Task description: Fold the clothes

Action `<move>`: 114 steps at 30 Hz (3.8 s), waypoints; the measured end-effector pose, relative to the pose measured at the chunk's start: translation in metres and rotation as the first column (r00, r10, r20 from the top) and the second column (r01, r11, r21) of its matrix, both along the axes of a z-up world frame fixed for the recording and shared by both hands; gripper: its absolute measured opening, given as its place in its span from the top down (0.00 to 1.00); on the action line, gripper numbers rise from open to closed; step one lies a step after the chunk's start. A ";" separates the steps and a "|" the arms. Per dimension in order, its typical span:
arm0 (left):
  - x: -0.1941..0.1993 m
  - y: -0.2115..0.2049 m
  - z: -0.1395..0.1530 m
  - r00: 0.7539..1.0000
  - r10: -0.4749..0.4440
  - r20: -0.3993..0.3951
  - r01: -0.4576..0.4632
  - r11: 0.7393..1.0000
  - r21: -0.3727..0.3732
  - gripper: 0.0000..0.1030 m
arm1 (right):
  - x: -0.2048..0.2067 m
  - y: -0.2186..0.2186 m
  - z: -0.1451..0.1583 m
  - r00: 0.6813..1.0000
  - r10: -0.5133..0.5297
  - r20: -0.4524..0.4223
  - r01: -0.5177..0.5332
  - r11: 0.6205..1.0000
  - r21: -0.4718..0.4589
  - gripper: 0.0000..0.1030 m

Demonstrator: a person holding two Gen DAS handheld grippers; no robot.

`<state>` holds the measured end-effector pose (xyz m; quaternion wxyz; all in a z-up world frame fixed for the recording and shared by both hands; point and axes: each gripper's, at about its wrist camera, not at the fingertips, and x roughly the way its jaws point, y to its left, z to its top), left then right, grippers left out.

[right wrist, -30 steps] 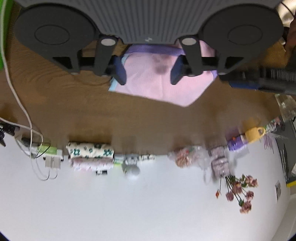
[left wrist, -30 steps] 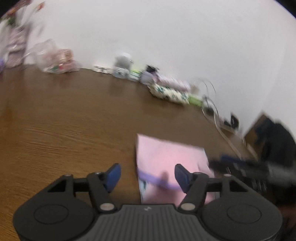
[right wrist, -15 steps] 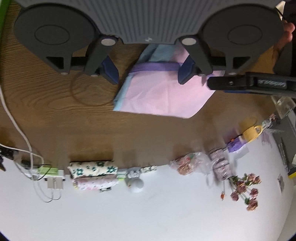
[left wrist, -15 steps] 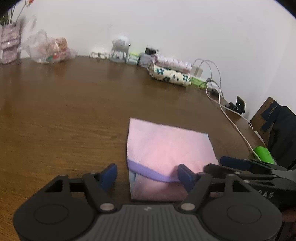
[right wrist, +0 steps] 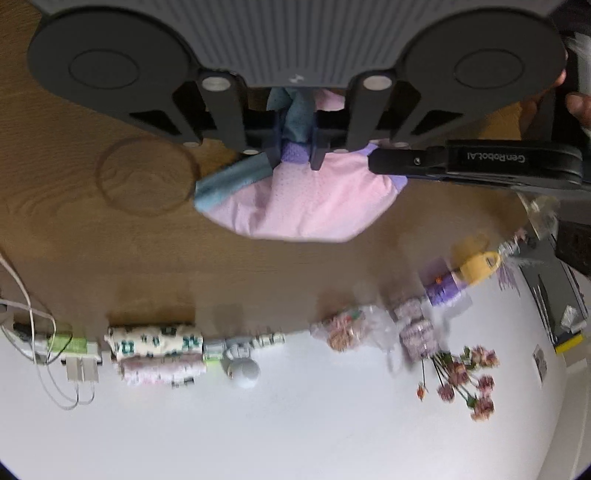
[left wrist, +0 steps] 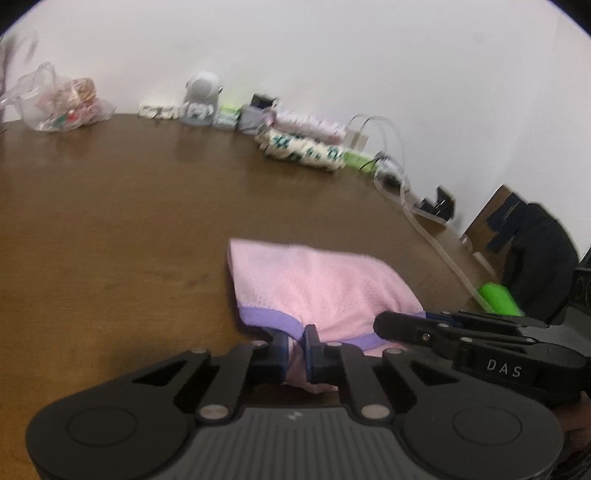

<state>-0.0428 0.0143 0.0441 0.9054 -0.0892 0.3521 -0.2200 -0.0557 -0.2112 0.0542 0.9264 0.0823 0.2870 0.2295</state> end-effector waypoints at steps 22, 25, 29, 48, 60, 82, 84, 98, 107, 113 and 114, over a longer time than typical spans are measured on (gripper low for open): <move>0.222 -0.091 0.212 0.930 -0.109 0.352 0.118 0.993 -0.005 0.94 | 0.208 -0.078 0.206 0.969 -0.007 0.248 0.024 0.997 -0.067 0.88; 0.275 -0.102 0.223 0.912 -0.066 0.404 0.086 0.996 -0.030 0.94 | 0.257 -0.082 0.220 0.938 0.005 0.346 0.035 0.993 -0.109 0.88; 0.339 -0.115 0.158 0.946 -0.066 0.319 0.076 0.997 -0.020 0.94 | 0.314 -0.091 0.212 0.911 0.036 0.412 0.028 0.988 -0.149 0.88; 0.455 -0.119 0.039 0.993 0.055 0.108 -0.043 0.992 -0.118 0.70 | 0.445 -0.130 0.060 0.989 -0.109 0.099 0.126 0.976 -0.176 0.71; 0.382 -0.120 0.059 0.986 -0.003 0.166 -0.008 0.998 0.061 0.62 | 0.340 -0.132 0.141 0.965 -0.158 0.209 0.203 0.955 -0.218 0.71; -0.009 -0.032 0.048 0.928 0.147 0.343 -0.248 0.929 0.275 0.05 | 0.027 -0.037 0.101 0.979 -0.148 0.137 0.161 0.983 -0.088 0.00; -0.019 -0.034 0.017 0.930 0.141 0.340 -0.253 0.916 0.311 0.05 | 0.011 -0.018 0.059 0.982 -0.150 0.114 0.161 0.982 -0.101 0.00; 0.031 -0.028 -0.041 0.951 0.299 0.075 -0.307 0.891 0.335 0.05 | 0.051 0.007 -0.038 0.943 -0.330 -0.038 0.315 0.926 -0.207 0.00; 0.039 -0.028 -0.044 0.949 0.309 0.070 -0.314 0.890 0.331 0.00 | 0.061 0.021 -0.038 0.932 -0.361 -0.035 0.333 0.890 -0.313 0.00; 0.043 -0.027 -0.045 0.950 0.304 0.077 -0.312 0.892 0.327 0.00 | 0.062 0.021 -0.037 0.931 -0.363 -0.036 0.334 0.889 -0.313 0.00; 0.044 -0.026 -0.045 0.950 0.303 0.078 -0.311 0.892 0.327 0.00 | 0.061 0.021 -0.037 0.931 -0.362 -0.037 0.333 0.889 -0.313 0.00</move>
